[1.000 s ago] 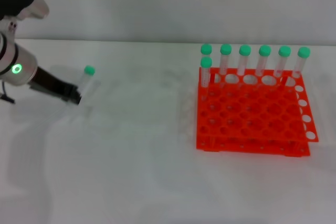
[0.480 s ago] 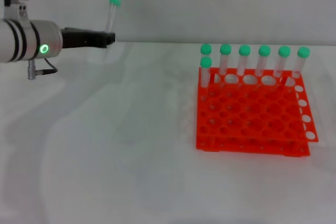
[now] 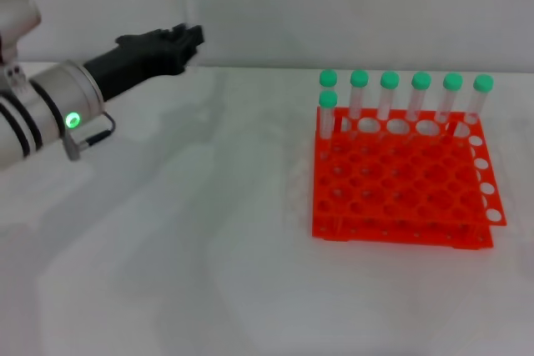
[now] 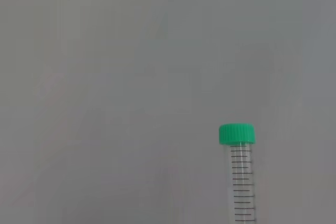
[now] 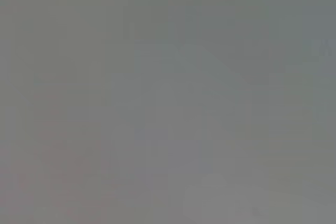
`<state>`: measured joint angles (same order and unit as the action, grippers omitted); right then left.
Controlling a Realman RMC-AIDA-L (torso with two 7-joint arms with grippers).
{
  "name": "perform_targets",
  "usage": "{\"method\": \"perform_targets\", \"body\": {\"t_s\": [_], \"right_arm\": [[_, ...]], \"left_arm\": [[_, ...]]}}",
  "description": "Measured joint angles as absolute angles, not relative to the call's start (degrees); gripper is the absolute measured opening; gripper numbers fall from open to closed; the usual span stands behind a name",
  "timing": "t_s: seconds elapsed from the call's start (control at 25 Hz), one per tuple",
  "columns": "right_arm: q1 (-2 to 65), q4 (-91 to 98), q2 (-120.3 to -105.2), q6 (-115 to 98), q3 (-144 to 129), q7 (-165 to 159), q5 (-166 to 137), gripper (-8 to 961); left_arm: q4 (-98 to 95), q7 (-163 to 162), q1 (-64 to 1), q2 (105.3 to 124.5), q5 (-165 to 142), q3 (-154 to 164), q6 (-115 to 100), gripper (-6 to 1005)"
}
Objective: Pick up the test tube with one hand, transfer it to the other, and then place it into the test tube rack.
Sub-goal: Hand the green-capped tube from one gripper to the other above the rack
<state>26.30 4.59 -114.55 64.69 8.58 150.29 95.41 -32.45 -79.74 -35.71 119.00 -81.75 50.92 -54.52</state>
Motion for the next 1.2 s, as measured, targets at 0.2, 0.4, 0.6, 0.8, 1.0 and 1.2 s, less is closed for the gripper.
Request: {"method": "perform_targets", "body": {"t_s": [0.2, 0.4, 0.6, 0.8, 1.0, 1.2], "right_arm": [[24.4, 10.0, -113.87, 68.2, 0.5, 139.0, 94.8, 742], [22.2, 13.5, -110.43, 74.9, -10.2, 126.3, 94.7, 738], [21.5, 14.1, -107.07, 82.4, -18.4, 119.7, 94.7, 735], [22.2, 15.2, -106.55, 88.1, -23.9, 118.3, 94.6, 731], [23.8, 17.7, -108.29, 90.2, -28.4, 117.9, 94.6, 728], [26.4, 17.9, -110.0, 90.2, -32.4, 118.5, 94.7, 724]], "left_arm": [[-24.3, -61.9, -37.0, 119.31, -74.8, 50.9, -64.1, 222], [-14.5, -53.1, -42.1, 119.62, -73.6, 51.1, -68.2, 226], [-9.1, -46.3, -45.6, 120.24, -73.3, 53.6, -72.6, 230], [-8.2, -44.9, -46.4, 120.65, -73.1, 56.4, -76.6, 234], [-5.1, -44.8, -47.7, 120.7, -73.1, 57.3, -78.9, 238], [-2.6, -44.0, -48.5, 120.76, -73.0, 57.8, -78.8, 243]]}}
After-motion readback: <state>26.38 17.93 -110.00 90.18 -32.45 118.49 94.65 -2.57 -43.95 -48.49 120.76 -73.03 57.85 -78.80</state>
